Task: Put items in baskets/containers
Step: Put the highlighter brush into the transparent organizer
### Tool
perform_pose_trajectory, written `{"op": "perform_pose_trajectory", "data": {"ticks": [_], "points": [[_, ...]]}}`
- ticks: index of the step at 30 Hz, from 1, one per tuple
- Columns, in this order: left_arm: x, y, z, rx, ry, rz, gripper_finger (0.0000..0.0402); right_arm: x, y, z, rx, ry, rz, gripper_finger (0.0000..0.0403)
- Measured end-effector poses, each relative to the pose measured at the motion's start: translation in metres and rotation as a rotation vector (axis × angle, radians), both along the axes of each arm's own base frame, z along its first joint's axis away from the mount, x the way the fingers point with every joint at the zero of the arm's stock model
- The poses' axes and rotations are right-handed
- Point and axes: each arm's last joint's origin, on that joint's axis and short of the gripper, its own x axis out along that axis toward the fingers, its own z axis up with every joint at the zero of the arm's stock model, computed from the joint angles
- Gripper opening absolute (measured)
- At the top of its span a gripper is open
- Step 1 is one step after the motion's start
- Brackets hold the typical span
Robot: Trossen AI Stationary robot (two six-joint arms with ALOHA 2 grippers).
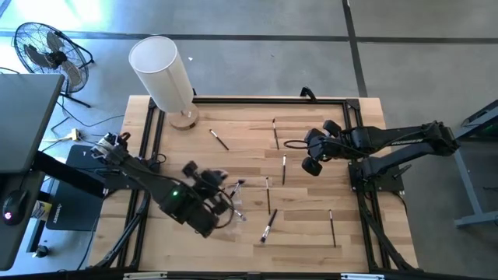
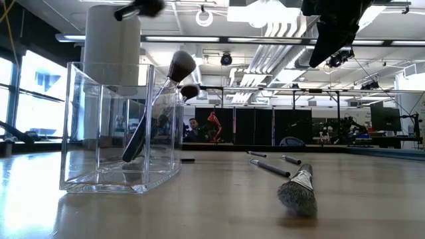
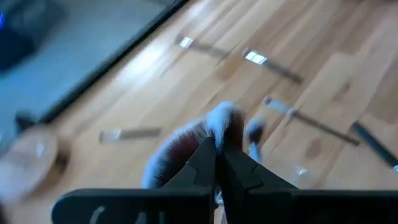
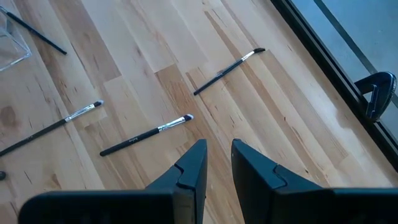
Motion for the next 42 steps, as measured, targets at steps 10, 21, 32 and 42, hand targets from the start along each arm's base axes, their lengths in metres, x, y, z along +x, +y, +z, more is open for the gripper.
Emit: {"op": "perform_pose_trajectory", "data": {"ticks": [10,21,32,42], "points": [[0.023,-0.018,-0.009,0.18,0.03,-0.193,0.0,0.0,0.001,0.0,0.032,0.002,0.017,0.0067],[0.017,-0.052,-0.018,0.229,-0.04,-0.266,0.0,0.0,0.01,0.0,0.051,-0.014,0.025,0.0067],[0.031,-0.081,-0.065,0.372,0.061,-0.329,0.0,-0.001,0.018,-0.001,0.177,-0.062,-0.043,0.0067],[0.05,-0.084,-0.092,0.328,0.076,-0.317,0.0001,-0.001,0.031,-0.001,0.267,-0.087,-0.048,0.0067]]}}
